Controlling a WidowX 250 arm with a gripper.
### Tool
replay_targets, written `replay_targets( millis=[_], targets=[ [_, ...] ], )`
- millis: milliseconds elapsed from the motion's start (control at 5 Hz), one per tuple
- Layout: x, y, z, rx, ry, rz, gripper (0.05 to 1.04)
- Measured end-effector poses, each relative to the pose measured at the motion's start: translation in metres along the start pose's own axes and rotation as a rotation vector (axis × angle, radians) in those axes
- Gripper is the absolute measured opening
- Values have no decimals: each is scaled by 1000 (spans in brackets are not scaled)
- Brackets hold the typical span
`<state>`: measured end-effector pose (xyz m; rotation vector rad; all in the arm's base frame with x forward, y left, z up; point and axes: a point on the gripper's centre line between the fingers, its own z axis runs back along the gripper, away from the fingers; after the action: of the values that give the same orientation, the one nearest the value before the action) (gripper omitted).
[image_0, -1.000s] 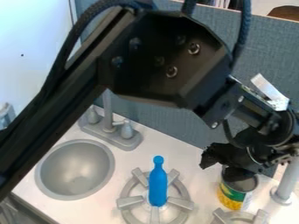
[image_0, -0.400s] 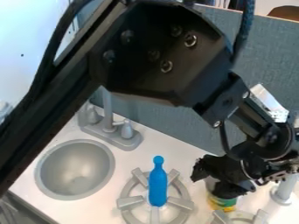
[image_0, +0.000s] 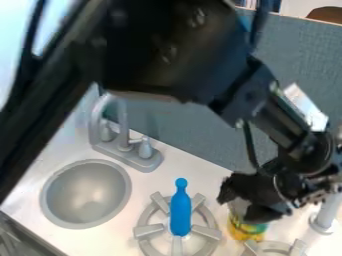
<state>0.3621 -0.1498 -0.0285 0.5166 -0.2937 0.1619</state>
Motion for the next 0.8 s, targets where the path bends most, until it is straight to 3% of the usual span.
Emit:
replay_targets(
  millis=[200, 400, 600, 800],
  targets=[
    [17, 11, 19, -68, -51, 47, 1001],
    [18, 21, 33, -114, -92, 52, 1001],
    [2, 24, 39, -157, -100, -4, 1001],
    [-20, 9, 46, -257, -93, -97, 1001]
  ],
)
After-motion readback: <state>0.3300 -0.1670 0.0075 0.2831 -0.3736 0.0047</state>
